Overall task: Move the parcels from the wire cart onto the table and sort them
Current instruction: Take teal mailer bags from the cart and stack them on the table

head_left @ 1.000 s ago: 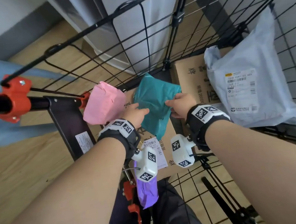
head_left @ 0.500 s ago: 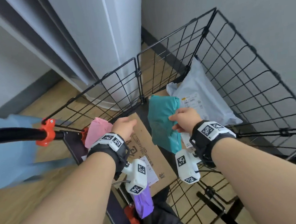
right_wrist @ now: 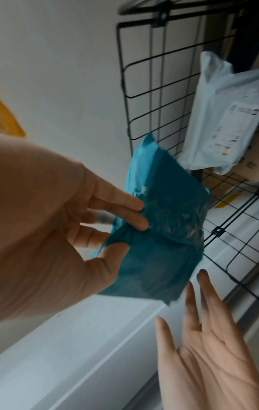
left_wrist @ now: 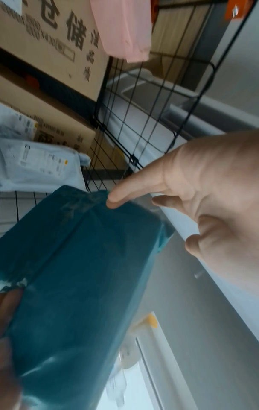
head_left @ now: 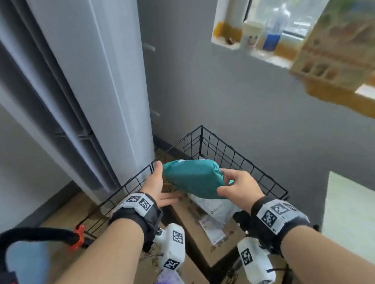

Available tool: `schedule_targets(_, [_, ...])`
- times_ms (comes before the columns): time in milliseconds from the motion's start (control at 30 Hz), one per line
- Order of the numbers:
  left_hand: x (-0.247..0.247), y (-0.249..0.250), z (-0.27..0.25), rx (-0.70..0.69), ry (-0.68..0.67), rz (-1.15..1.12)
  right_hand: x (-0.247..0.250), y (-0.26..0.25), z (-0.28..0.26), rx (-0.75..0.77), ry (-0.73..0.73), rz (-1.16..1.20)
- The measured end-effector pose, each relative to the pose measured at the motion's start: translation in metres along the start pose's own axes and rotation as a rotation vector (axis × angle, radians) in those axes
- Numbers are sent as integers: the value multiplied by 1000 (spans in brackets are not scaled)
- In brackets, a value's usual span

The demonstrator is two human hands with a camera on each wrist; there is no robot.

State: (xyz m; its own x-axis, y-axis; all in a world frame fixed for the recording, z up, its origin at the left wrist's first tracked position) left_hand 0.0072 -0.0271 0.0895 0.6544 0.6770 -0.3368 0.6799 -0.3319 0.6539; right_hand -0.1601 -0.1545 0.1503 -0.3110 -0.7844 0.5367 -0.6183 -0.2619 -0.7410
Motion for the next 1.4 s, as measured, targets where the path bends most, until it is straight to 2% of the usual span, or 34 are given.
schedule_targets(167, [-47, 37, -38, 2, -52, -59, 43, -25, -47, 92, 70, 76])
schedule_targets(233, [-62, 40, -48, 27, -116, -89, 59, -30, -67, 116, 86, 121])
schedule_targets(333, [-87, 44, -59, 19, -223, -18, 79, -29, -91, 131, 129, 109])
schedule_targets(467, [-130, 51, -84, -14, -340, 177, 107, -20, -116, 113, 238, 217])
schedule_targets(600, [-169, 58, -91, -119, -382, 258, 141, -4, -142, 59, 410, 488])
schedule_targets(700, [-206, 60, -113, -165, -427, 309, 166, 14, -159, -35, 455, 534])
schedule_targets(800, [-245, 54, -123, -200, -488, 377, 189, 31, -178, -52, 479, 552])
schedule_targets(1133, [-407, -19, -133, -166, -624, 574, 279, 103, -274, -126, 634, 464])
schedule_targets(1233, [-453, -56, -124, -145, -636, 578, 304, 139, -300, -233, 696, 380])
schedule_targets(1400, [-520, -124, -93, -93, -678, 652, 334, 211, -323, -436, 698, 277])
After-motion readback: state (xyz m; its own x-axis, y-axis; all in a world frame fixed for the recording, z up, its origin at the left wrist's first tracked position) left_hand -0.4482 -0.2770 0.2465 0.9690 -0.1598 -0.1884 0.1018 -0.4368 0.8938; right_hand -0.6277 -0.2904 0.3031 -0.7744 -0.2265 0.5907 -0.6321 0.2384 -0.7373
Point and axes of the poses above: each hand's wrist, its own z-axis towards the middle knuckle, its own x-axis out of the back of the hand, y = z × x, the point moved 5 cm from there along z, towards the middle knuckle, and after that the axes turned 14 degrees about -y, right-handed, at the moved point
